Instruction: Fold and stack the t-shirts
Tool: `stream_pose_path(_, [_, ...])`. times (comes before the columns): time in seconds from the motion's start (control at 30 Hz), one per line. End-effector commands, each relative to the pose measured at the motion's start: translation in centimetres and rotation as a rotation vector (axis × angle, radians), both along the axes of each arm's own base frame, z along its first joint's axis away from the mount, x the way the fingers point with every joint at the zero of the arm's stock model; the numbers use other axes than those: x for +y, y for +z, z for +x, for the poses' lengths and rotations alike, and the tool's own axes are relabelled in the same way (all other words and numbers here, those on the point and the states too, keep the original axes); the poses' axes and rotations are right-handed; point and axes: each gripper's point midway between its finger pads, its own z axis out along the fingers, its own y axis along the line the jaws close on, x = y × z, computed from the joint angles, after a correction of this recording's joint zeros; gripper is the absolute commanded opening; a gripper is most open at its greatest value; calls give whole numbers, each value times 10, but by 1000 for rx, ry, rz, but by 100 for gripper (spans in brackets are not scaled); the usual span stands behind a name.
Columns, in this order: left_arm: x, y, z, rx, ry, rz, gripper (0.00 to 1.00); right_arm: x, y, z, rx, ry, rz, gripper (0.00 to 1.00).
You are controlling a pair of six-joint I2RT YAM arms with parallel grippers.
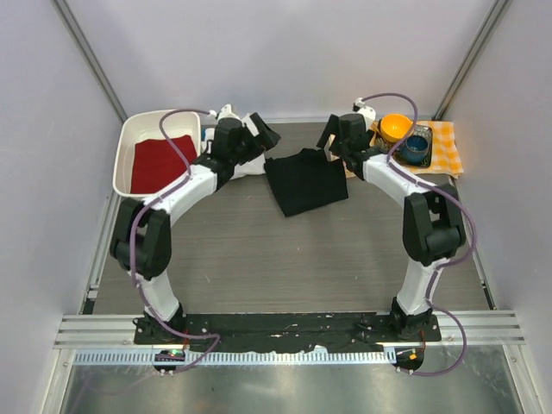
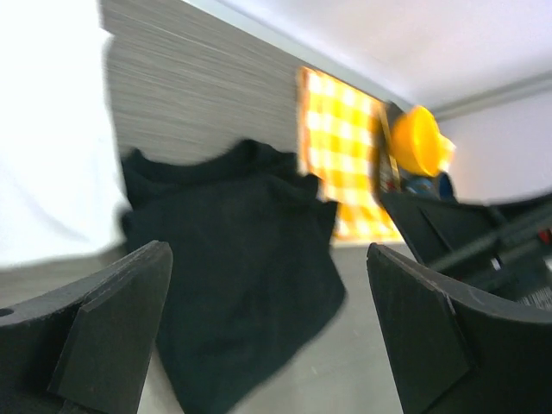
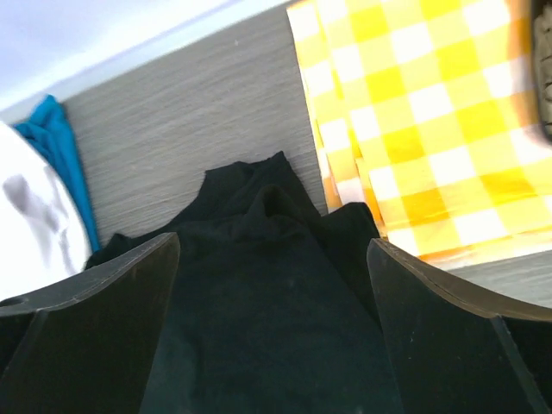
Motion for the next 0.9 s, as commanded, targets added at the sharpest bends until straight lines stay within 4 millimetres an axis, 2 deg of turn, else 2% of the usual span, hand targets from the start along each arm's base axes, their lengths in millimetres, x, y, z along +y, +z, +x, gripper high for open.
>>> stream_pose_path(0.0, [-24,30,-64,-38,-105,46,100,9,67,-24,-125,56,19,97])
stream_pose_path(0.03, [-21,10,-79,5,-109,60,100,28,66,-31,-110,144,56,97])
stream_pose_path(0.1, [-23,8,-99,17,-121,28,100,46,57,-45,-56,226,88,97])
stream_pose_path(0.13, [-17,-16,-112,59,-118,40,100,54,53,-51,-31,266,97,97])
stream_pose_path(0.17, [-15,-16,-119,57,-116,27,100,69,49,-61,-4,330,87,97])
stream_pose_path(0.2, [-15,-20,-123,60,-118,9,100,70,40,-68,38,340,60,97])
stream_pose_path(0.23, [-11,-41,-135,101,-122,18,100,72,36,-72,52,346,29,97])
stream_pose_path(0.27, [-10,-49,-140,119,-120,16,100,79,30,-81,70,362,-9,97])
stream_pose_path(0.3, [-14,-49,-146,121,-144,-15,100,78,22,-90,99,387,-66,97])
stream_pose_path(0.33, [-10,-68,-157,155,-144,-12,100,80,19,-97,111,400,-106,97])
stream_pose_path(0.37, [-11,-74,-164,168,-151,-21,100,73,18,-100,111,368,-178,97])
stream_pose_path(0.4, [-12,-72,-167,146,-157,-46,100,82,10,-117,134,421,-270,97])
stream_pose_path(0.43, [-7,-88,-178,183,-143,-47,100,81,11,-123,138,420,-330,97])
stream_pose_path(0.47, [-6,-93,-184,190,-143,-52,100,70,8,-131,164,390,-431,97])
stream_pose_path(0.5, [-4,-91,-186,174,-139,-62,100,82,12,-143,157,416,-501,97])
stream_pose_path(0.53, [5,-103,-193,197,-116,-48,100,81,13,-148,160,431,-587,97])
stream_pose_path(0.57, [8,-104,-195,192,-113,-46,100,78,6,-159,205,446,-674,97])
stream_pose_path(0.6, [10,-107,-200,201,-113,-37,100,78,18,-164,180,408,-787,97])
stream_pose_path(0.67, [15,-105,-206,196,-116,-31,100,72,16,-179,215,424,-999,98])
stream_pose_path(0.7, [19,-111,-212,206,-117,-25,100,73,22,-191,185,408,-1132,99])
stream_pose_path(0.73, [20,-106,-214,192,-117,-34,100,69,25,-196,175,415,-1241,100])
stream_pose_path(0.77, [22,-106,-217,189,-118,-35,100,72,30,-198,128,403,-1263,100])
stream_pose_path(0.8, [26,-111,-222,197,-118,-30,100,73,19,-212,123,440,-1323,99])
stream_pose_path(0.83, [31,-106,-221,174,-94,-27,100,73,18,-217,110,467,-1357,100])
stream_pose_path(0.87, [35,-106,-221,165,-80,-17,100,70,6,-225,105,492,-1376,99])
